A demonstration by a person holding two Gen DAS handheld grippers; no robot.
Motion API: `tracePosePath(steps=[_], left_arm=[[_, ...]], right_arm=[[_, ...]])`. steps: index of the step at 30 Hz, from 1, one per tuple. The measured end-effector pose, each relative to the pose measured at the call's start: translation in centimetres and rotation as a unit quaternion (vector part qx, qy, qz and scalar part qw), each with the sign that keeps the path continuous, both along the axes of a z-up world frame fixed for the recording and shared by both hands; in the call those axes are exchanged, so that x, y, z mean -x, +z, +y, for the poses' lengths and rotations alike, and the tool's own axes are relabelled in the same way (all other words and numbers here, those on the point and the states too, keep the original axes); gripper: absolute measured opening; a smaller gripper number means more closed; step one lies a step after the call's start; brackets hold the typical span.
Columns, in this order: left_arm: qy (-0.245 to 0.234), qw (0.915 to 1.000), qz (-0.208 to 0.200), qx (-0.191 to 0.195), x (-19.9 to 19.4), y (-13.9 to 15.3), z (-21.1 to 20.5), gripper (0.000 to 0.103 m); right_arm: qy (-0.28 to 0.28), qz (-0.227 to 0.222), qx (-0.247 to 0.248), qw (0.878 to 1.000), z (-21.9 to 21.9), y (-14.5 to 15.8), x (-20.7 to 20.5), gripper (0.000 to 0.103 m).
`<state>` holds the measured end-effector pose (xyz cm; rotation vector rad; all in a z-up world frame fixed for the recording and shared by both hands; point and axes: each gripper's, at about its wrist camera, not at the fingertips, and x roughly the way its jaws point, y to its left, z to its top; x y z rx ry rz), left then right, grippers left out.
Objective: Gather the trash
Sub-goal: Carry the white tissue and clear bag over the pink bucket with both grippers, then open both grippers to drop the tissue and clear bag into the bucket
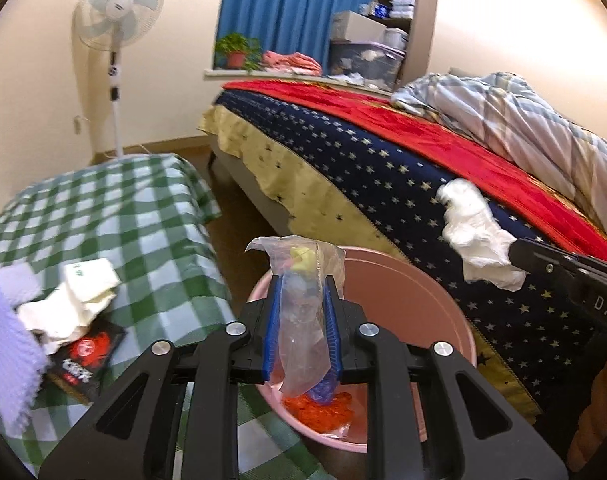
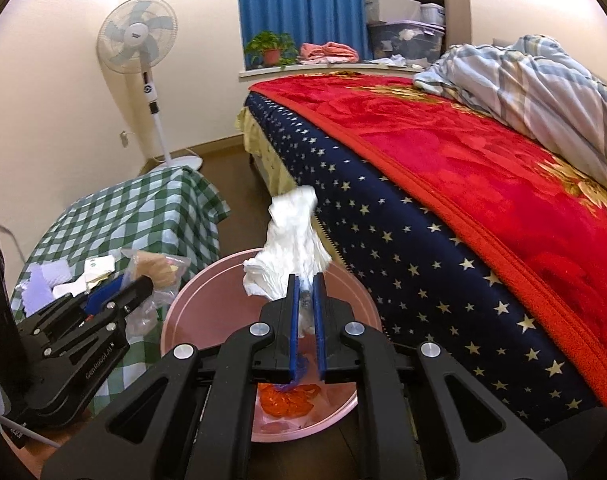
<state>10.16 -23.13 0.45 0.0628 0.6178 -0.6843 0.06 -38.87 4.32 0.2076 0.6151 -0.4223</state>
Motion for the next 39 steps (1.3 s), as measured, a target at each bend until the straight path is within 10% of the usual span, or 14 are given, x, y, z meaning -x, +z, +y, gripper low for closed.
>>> tracePosePath(steps=[5, 25, 39], left_arm=[[0.002, 0.9999, 0.01, 0.001, -0.4, -0.4, 0.4, 0.038], [0.115, 0.9926, -0.038, 0.005, 4.4, 4.2, 10.9, 0.038], [0.295, 0.9545, -0.043, 0.002, 5.9, 2.7, 21.8, 0.038]], right_arm=[[-0.01, -0.002, 0.003, 1.0, 0.0, 0.0, 0.1, 0.044], [0.065, -0.065, 0.028, 0.995, 4.0, 2.5, 1.9, 0.049], [0.147, -0.08, -0.013, 0.986, 8.4, 1.6, -0.3, 0.049]])
